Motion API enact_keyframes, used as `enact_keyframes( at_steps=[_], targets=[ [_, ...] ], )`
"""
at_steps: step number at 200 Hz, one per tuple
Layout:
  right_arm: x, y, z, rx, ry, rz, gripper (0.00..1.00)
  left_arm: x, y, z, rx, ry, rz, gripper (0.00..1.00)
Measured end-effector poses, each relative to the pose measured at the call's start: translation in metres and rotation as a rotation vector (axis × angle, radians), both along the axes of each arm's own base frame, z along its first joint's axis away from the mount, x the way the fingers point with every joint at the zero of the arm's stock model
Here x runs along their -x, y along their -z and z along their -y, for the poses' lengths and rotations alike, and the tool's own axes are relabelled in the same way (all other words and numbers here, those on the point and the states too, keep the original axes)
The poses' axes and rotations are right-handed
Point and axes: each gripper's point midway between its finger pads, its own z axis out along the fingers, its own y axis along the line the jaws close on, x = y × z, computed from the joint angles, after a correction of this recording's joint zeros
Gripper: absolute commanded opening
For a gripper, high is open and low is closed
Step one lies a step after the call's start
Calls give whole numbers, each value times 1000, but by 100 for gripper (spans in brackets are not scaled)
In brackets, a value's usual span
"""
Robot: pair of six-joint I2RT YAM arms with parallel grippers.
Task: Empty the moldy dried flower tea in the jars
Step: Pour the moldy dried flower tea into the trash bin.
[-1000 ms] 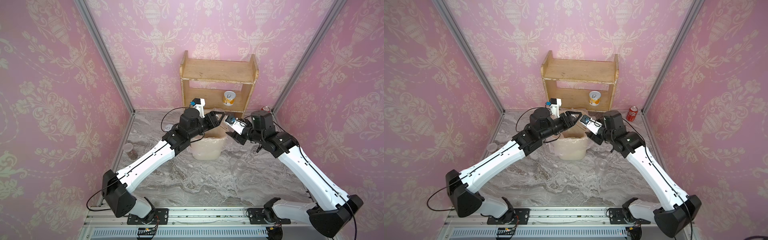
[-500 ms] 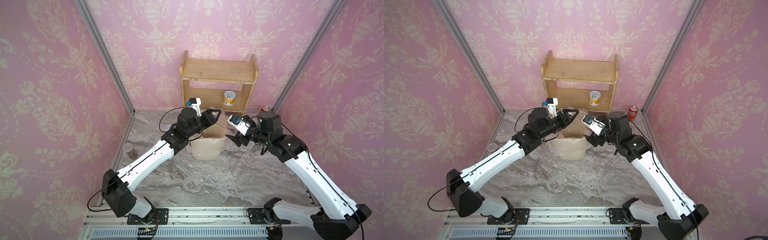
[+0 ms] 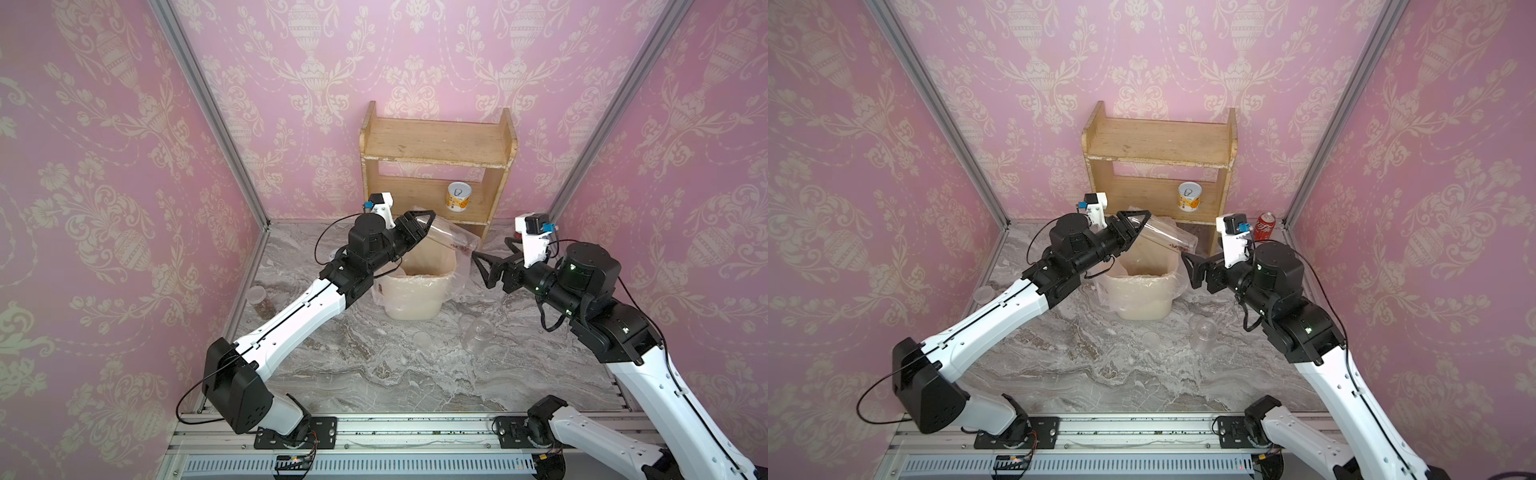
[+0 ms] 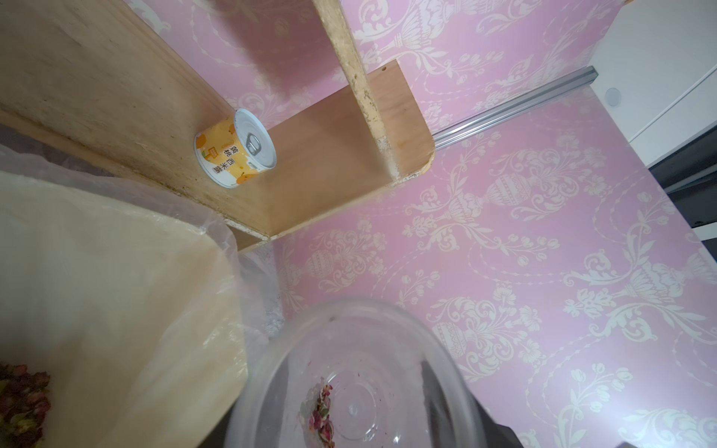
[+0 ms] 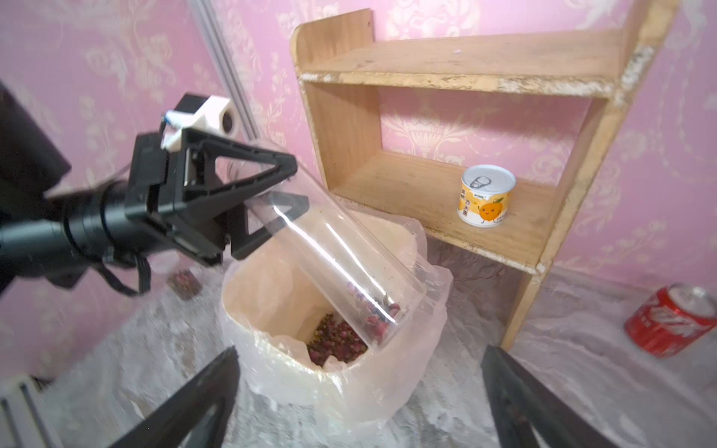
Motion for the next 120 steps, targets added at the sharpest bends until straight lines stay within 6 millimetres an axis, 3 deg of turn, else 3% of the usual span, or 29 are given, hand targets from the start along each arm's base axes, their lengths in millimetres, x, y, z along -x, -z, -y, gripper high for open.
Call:
enact_keyframes(
  at_steps=[50, 91, 120],
  targets=[
    [-19, 11, 3, -503, 136, -216, 99, 0, -16, 0, 93, 2, 0, 21],
    [-39, 42, 8, -764, 199, -330, 99, 0, -22, -1, 133, 3, -3, 21],
    [-45, 40, 1, -904, 160, -349, 100, 0, -19, 0, 144, 3, -16, 21]
  ],
)
